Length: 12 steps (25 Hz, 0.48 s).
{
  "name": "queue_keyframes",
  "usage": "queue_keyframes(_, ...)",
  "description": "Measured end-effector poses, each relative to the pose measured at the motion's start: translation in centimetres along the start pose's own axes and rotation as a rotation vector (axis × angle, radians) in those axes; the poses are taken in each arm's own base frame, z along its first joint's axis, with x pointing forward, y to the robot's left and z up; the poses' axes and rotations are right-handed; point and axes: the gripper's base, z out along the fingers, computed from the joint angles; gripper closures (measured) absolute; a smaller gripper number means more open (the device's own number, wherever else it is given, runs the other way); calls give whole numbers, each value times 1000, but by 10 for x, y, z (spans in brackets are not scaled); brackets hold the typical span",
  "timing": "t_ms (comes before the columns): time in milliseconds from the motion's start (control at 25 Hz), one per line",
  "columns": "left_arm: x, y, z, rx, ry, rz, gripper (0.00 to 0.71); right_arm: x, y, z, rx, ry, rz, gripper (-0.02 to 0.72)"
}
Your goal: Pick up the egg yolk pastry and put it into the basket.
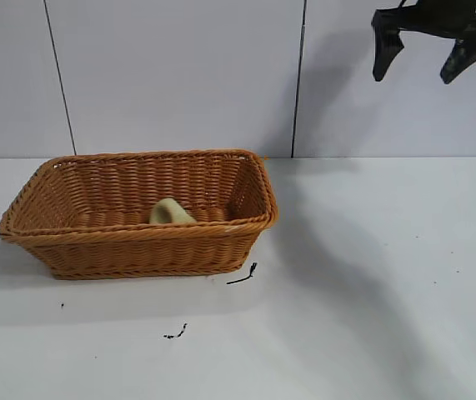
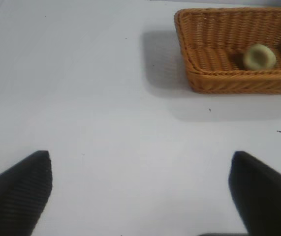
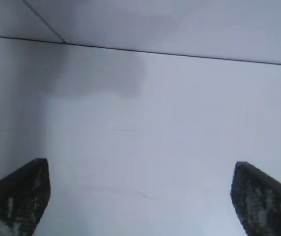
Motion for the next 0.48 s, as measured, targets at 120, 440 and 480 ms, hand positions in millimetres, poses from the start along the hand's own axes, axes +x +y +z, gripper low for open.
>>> queue_keyframes(120, 0, 0, 0, 0, 0, 0, 14, 6, -1, -7, 0, 24, -10, 10)
queue_keyframes(440, 0, 0, 0, 0, 0, 0, 14, 62, 6, -100, -7, 84, -12, 10)
queue_keyframes(480, 0, 0, 0, 0, 0, 0, 14, 74, 6, -112, -8, 92, -16, 10)
